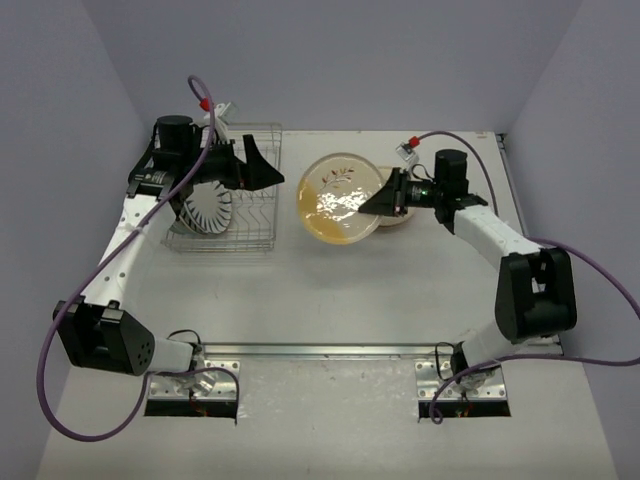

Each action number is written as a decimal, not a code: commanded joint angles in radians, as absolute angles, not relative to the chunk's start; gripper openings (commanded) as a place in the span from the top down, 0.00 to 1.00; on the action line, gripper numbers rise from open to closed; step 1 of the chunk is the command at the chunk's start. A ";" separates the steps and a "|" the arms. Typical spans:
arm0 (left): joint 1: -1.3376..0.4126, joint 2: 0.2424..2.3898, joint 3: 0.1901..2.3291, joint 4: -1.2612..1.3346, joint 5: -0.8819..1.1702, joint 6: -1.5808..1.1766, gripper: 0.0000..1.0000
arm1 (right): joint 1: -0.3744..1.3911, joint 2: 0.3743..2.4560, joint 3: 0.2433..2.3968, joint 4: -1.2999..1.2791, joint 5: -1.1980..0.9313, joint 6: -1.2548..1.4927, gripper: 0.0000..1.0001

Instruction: Unload the plates from the dish rack

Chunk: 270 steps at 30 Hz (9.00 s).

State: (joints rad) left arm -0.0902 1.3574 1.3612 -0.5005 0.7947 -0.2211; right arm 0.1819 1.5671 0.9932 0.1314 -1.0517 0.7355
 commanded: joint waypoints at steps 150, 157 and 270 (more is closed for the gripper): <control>0.061 1.484 1.798 -0.747 0.145 0.021 1.00 | 0.114 1.207 1.063 -0.390 -0.496 0.173 0.01; 0.060 1.395 1.712 -0.716 0.641 -0.153 1.00 | 0.116 1.238 1.043 -0.205 -0.789 0.378 0.01; 0.054 1.413 1.567 -0.749 -0.147 0.108 0.14 | 0.073 1.623 1.418 -0.460 -0.231 0.105 0.01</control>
State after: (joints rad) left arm 0.0475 1.3547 1.5418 -0.7295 -0.1388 0.0193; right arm 0.0294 1.7744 1.4663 -0.5598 -0.2240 0.1672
